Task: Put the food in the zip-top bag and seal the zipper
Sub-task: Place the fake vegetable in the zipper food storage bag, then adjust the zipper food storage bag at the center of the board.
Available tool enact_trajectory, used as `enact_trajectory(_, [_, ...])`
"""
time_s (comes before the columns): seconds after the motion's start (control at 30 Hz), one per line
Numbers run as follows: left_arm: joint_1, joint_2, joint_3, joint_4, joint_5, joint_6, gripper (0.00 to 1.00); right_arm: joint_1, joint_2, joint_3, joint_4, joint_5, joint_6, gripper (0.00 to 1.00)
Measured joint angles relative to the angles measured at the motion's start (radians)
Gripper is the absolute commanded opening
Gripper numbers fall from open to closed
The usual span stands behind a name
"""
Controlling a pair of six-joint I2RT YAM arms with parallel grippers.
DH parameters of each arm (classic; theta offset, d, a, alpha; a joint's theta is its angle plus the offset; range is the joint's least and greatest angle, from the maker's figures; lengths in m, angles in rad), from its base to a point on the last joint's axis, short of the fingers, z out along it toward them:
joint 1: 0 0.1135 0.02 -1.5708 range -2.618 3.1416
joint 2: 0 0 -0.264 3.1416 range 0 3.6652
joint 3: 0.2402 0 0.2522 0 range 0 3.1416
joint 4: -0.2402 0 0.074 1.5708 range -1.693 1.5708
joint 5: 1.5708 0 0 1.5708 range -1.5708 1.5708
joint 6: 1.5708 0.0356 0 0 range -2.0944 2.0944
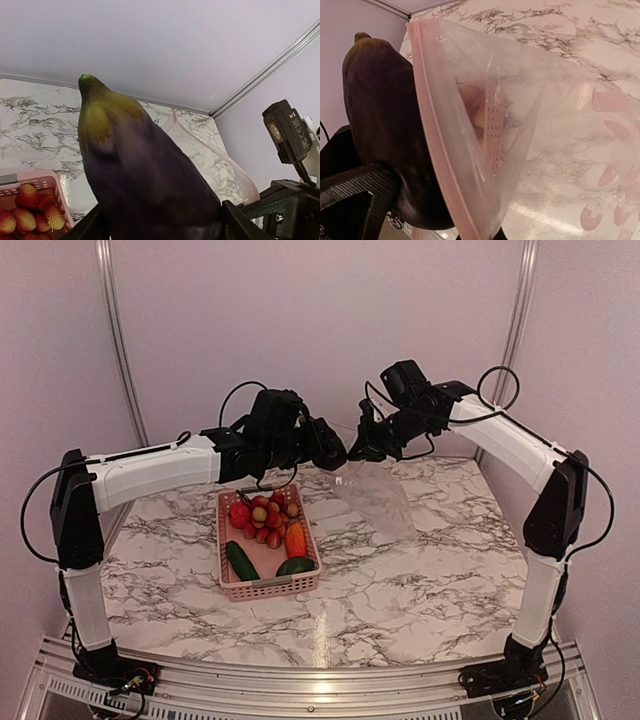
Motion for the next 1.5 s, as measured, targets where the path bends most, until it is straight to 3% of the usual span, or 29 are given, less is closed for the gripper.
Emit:
enact_trajectory(0.23, [-0.002, 0.029, 0.0, -0.044, 0.003, 0.001, 0.57, -0.025, 0.0, 0.0, 0.043, -0.048, 0.012, 0.0])
enact_trajectory(0.37, [-0.004, 0.034, 0.002, -0.045, 0.023, 0.017, 0.67, -0.025, 0.0, 0.0, 0.06, -0.067, 0.017, 0.0])
enact_trajectory(0.53, [-0.006, 0.033, 0.035, -0.043, 0.046, 0.093, 0.9, -0.03, -0.004, 0.0, 0.076, -0.072, 0.013, 0.0])
enact_trajectory(0.63, [-0.008, 0.023, 0.041, -0.034, 0.063, 0.132, 0.93, -0.044, -0.007, 0.0, 0.077, -0.073, 0.003, 0.0])
enact_trajectory(1.1, [-0.008, -0.068, 0.06, -0.017, 0.059, 0.203, 0.95, -0.093, -0.059, -0.093, 0.184, -0.162, 0.053, 0.0])
enact_trajectory(1.33, [-0.007, -0.152, 0.06, -0.106, -0.056, 0.17, 0.8, -0.093, -0.071, -0.109, 0.222, -0.174, 0.063, 0.0])
enact_trajectory(1.5, [-0.002, -0.166, 0.045, -0.17, -0.047, 0.119, 0.75, -0.093, -0.073, -0.124, 0.23, -0.174, 0.06, 0.0])
